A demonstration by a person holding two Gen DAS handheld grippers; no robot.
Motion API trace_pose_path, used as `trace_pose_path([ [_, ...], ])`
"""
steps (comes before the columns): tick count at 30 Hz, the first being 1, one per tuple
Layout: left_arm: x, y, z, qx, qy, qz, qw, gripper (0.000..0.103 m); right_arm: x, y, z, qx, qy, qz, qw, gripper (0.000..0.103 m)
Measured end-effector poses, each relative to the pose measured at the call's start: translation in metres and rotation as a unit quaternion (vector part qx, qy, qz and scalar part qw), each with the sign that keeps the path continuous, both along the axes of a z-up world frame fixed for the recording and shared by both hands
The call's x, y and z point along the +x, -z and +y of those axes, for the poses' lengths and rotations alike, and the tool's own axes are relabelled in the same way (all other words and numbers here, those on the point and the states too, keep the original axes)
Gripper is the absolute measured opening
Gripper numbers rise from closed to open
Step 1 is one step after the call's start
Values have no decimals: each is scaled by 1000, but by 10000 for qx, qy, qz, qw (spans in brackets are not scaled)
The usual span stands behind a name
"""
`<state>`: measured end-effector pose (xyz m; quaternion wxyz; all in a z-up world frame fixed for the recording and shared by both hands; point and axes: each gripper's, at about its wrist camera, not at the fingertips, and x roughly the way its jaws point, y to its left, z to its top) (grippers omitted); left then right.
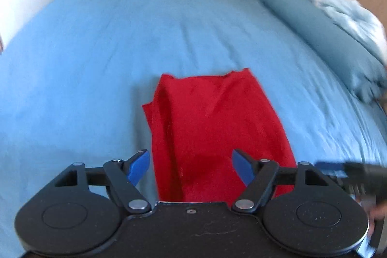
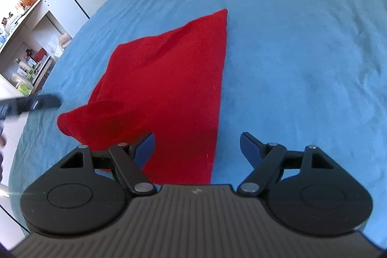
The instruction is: Fold small clothes
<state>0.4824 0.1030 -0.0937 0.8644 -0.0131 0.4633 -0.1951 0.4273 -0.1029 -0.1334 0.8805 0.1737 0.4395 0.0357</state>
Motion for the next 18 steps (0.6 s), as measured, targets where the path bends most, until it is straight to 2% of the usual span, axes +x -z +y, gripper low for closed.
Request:
trace_pose_path([
  [1, 8, 8, -2, -14, -80, 210, 9997, 59, 0, -1, 1, -9, 10, -25, 10000, 93],
  [4, 13, 30, -1, -51, -164, 670, 9976, 42, 0, -1, 5, 41, 71, -26, 10000, 93],
  [10, -17, 51, 3, 367, -6, 877, 9955, 40, -5, 6, 7, 177, 116, 59, 9998, 93],
  [13, -27, 60, 10, 391, -64, 820, 9958, 39, -7, 9, 6, 209, 146, 117, 9996, 93],
  [14, -27, 60, 10, 379, -77, 783, 9962, 36, -7, 10, 5, 220, 152, 130, 9996, 93],
  [16, -28, 58, 9, 389, -38, 699, 9968, 18, -7, 9, 3, 229, 159, 133, 9995, 93],
  [18, -26, 51, 4, 438, 65, 529, 9976, 18, -7, 9, 2, 211, 130, 117, 9996, 93],
])
